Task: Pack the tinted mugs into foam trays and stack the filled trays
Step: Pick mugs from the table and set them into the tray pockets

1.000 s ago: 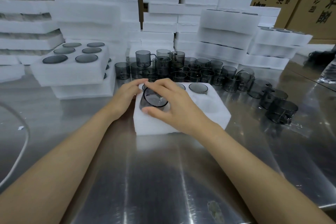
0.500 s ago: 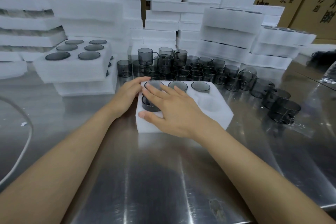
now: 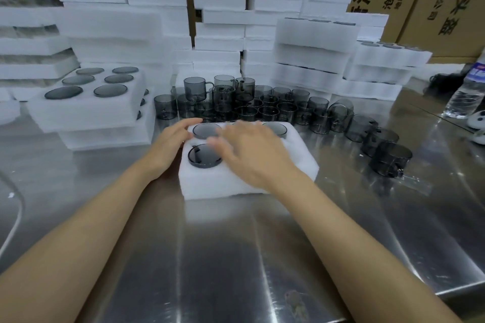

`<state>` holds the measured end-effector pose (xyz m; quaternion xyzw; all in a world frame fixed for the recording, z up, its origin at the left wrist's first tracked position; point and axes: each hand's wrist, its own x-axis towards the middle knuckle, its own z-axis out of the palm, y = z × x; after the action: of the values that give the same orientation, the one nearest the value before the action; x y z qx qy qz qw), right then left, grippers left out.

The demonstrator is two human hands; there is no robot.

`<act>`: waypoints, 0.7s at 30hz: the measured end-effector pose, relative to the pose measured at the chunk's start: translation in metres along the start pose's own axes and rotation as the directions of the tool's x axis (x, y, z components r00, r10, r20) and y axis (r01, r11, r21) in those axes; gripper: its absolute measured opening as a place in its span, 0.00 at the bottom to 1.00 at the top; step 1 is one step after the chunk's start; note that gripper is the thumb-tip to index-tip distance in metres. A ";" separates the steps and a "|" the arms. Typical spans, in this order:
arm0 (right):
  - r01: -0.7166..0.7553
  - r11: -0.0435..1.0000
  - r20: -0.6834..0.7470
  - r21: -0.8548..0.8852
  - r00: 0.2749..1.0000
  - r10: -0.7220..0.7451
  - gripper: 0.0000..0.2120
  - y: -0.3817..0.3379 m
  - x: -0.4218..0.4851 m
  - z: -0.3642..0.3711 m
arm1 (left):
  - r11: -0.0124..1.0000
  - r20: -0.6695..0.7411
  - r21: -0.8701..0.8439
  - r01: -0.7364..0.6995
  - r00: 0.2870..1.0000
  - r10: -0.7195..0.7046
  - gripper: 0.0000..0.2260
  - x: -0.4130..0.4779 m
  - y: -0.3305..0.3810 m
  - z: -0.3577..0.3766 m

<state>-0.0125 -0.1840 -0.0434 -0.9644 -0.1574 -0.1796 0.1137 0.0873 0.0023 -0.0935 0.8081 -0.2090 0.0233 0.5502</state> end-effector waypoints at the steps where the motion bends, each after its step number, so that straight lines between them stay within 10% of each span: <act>1: -0.087 0.993 -0.066 -0.077 0.994 0.082 0.22 0.016 0.002 -0.005 | 1.000 0.003 -0.002 0.005 1.000 -0.005 0.19 0.000 0.000 0.000; 3: -0.367 0.912 -0.148 -0.184 0.927 0.344 0.22 0.059 0.001 -0.018 | 1.000 0.007 -0.006 0.012 1.000 -0.012 0.19 0.000 -0.002 0.000; 6: -0.764 0.614 -0.147 -0.197 0.642 0.752 0.26 0.120 -0.014 -0.042 | 1.000 -0.007 -0.009 0.006 1.000 -0.006 0.19 0.001 -0.004 0.000; 11: -0.913 0.310 0.118 -0.266 0.288 0.950 0.27 0.151 -0.032 -0.057 | 1.000 -0.002 0.003 0.009 1.000 -0.009 0.18 0.001 -0.003 -0.001; 21: -0.843 0.439 0.120 -0.312 0.423 0.898 0.22 0.132 -0.022 -0.042 | 1.000 -0.002 0.003 0.015 1.000 -0.015 0.18 0.002 -0.004 -0.003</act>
<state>0.0007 -0.3233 -0.0353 -0.9252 0.3726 0.0227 0.0686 0.0910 0.0054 -0.0959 0.8105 -0.2025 0.0203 0.5492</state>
